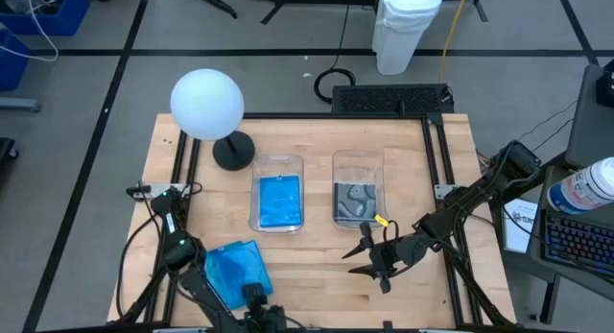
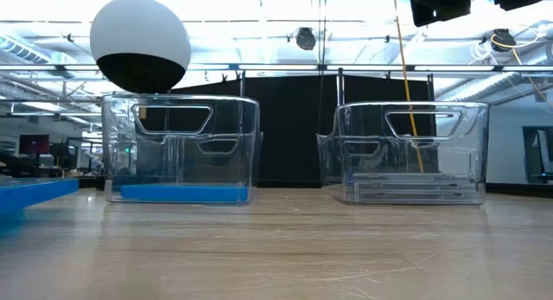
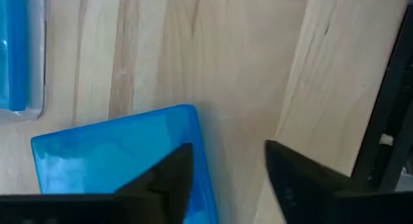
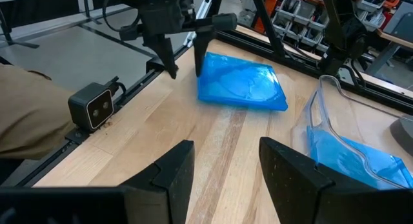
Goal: Pick & place jewel cases by type
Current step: Put the blue CD case into the left transparent bin
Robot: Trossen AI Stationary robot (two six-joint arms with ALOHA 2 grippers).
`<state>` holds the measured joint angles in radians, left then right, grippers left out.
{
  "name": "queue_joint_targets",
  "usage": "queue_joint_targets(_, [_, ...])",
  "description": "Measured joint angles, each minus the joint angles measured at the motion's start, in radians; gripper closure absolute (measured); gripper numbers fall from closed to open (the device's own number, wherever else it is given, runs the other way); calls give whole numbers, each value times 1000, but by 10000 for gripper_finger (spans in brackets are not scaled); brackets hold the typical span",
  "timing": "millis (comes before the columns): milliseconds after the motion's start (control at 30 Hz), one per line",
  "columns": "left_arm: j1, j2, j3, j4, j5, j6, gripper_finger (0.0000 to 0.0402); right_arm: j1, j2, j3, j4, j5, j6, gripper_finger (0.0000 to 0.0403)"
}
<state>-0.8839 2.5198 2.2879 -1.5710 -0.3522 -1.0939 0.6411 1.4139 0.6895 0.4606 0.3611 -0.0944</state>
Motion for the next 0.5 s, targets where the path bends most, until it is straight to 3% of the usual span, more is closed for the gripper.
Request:
queue_joint_targets(100, [2,0,-1,1,6,7,145,0,0,0,0,0,0,238])
queue_joint_targets(233, [17,0,-1,1,12,-43,104,0,0,0,0,0,2,238])
queue_joint_targets(367, [42,-2,-19,1,39,-28,102,0,0,0,0,0,2,238])
queue_joint_targets(500, [55,-2,-69,1,93,-4,129,0,0,0,1,0,3,238])
